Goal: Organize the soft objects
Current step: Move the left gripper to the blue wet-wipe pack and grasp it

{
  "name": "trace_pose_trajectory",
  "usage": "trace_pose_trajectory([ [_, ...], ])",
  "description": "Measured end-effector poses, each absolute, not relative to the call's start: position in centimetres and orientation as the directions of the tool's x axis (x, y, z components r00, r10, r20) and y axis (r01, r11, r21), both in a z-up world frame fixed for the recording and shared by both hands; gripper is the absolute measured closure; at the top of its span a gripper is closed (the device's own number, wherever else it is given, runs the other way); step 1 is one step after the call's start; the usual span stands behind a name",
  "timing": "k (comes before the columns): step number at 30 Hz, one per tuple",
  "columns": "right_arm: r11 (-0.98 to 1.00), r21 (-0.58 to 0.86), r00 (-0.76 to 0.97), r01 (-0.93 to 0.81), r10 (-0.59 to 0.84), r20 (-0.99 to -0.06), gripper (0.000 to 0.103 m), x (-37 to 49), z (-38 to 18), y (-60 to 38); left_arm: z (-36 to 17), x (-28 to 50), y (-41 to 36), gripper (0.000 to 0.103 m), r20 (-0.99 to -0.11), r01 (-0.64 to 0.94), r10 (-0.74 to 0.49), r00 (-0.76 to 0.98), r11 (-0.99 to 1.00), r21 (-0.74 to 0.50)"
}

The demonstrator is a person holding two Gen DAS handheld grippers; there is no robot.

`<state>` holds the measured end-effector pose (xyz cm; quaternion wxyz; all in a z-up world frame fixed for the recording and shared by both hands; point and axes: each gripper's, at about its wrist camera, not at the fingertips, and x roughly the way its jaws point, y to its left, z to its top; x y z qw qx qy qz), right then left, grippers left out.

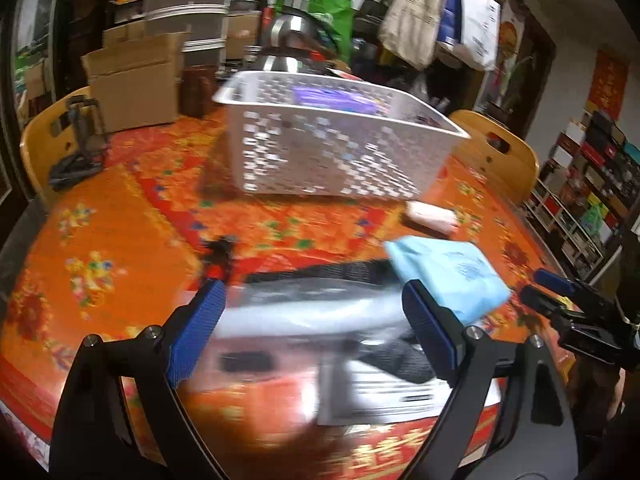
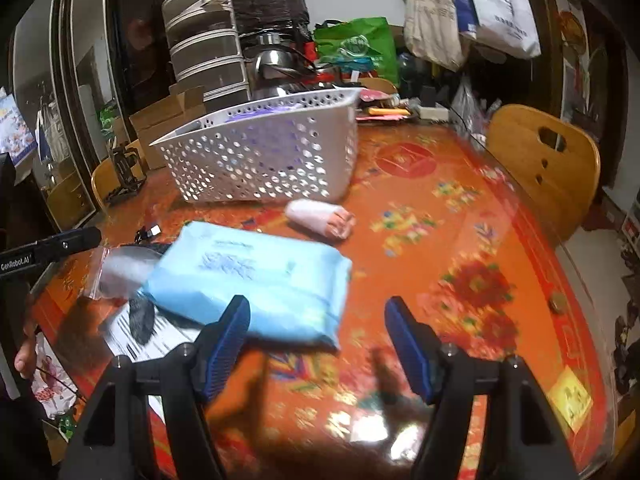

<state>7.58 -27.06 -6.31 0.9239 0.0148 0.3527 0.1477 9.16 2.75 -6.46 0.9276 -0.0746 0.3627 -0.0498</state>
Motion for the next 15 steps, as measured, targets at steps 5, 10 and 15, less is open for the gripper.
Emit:
trace_pose_trajectory([
  [5,0.935,0.184,0.679,-0.304,0.348,-0.646,0.033,7.9,-7.2,-28.4,-7.2,9.5,-2.2,0.015,-0.686,0.102,-0.190,0.702,0.981,-0.168],
  [10,0.920,0.187,0.646,-0.344,0.377,-0.664,0.035,8.4,-8.4,-27.2,-8.4,10.2,-6.0,0.015,-0.707,0.149,-0.210,0.675,0.978,-0.147],
  [15,0.910,0.214,0.622,-0.356,0.402,-0.672,0.045,9.0,-9.4,-26.9,-9.3,11.0,-8.0,0.018,-0.716,0.179,-0.204,0.667,0.977,-0.112],
])
